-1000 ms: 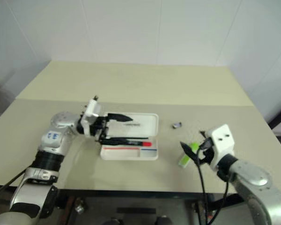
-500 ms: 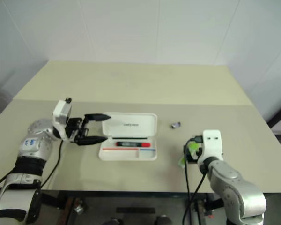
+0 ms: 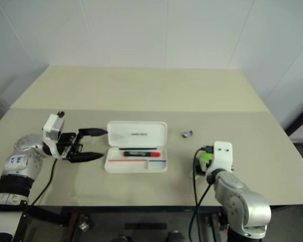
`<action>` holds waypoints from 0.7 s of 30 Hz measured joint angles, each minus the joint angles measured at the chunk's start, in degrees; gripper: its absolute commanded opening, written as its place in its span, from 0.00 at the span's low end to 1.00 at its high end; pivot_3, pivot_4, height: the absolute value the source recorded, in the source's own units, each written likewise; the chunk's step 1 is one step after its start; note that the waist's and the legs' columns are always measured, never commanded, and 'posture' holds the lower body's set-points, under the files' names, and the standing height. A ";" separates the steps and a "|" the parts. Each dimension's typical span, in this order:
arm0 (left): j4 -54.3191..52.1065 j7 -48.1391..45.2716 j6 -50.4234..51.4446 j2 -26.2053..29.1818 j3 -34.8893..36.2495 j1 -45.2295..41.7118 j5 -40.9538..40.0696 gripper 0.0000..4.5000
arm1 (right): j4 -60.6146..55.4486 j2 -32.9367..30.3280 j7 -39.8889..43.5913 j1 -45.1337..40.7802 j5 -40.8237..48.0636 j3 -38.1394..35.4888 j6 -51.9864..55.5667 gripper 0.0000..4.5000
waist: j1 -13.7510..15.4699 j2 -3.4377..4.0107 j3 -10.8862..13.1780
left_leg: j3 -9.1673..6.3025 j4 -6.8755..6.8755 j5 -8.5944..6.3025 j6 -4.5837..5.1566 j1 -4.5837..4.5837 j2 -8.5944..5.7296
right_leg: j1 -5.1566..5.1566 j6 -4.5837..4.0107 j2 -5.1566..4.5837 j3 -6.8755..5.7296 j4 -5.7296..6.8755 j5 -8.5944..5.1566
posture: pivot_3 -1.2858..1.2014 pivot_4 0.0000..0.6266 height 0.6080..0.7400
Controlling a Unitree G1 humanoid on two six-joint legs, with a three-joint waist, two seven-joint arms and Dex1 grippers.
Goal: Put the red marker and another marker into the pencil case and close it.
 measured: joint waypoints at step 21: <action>-0.45 0.00 -0.11 -3.30 1.22 0.20 0.17 1.00 | 2.41 -1.28 0.87 -0.99 -5.07 3.77 -0.93 0.24 | 0.74 -0.29 -0.18 | -0.65 0.01 0.02 0.07 0.02 -0.28 | 0.44 0.14 -0.84 -0.28 -0.55 0.10 | 0.52 0.24 1.00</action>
